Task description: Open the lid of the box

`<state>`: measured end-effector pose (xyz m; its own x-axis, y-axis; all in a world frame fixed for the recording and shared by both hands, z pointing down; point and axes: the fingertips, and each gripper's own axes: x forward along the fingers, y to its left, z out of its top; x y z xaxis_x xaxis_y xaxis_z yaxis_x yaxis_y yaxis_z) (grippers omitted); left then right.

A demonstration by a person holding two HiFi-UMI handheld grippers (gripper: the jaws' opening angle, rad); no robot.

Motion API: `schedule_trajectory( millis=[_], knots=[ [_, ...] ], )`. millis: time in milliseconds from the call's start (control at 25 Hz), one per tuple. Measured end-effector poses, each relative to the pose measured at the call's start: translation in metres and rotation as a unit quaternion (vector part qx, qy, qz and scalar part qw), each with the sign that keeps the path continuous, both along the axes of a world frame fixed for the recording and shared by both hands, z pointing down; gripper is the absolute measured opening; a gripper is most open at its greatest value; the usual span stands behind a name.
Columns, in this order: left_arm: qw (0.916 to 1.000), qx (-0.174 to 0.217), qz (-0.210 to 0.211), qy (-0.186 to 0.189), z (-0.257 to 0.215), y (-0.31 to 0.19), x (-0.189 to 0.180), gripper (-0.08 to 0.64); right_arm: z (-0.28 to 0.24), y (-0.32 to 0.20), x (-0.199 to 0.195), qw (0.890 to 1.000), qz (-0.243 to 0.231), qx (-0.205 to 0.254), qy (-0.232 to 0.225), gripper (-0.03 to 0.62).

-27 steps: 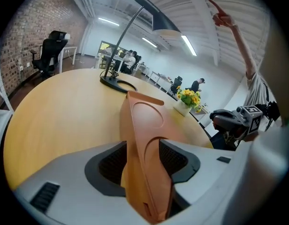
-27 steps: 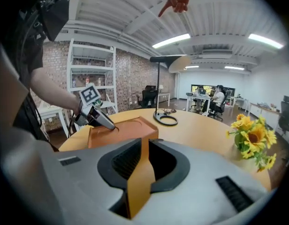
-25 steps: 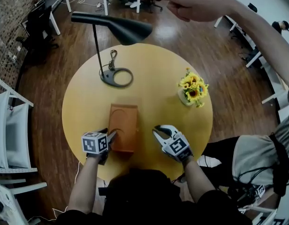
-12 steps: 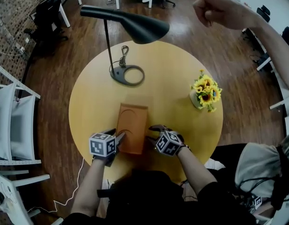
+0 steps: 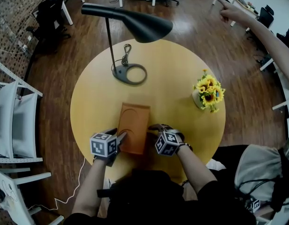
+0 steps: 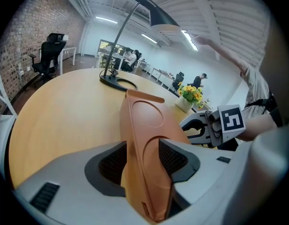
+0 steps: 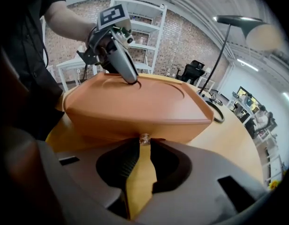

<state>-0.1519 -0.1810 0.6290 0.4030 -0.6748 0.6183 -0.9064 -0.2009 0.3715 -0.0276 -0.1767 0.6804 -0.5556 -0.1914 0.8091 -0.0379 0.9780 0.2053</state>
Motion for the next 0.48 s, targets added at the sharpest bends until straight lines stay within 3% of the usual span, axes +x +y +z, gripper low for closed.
schedule_trajectory(
  millis=[480],
  knots=[
    [1.0,-0.002,-0.008,0.002,0.001,0.001,-0.004,0.206,0.01,-0.005,0.08,0.998,0.064,-0.007,0.013,0.077]
  ],
)
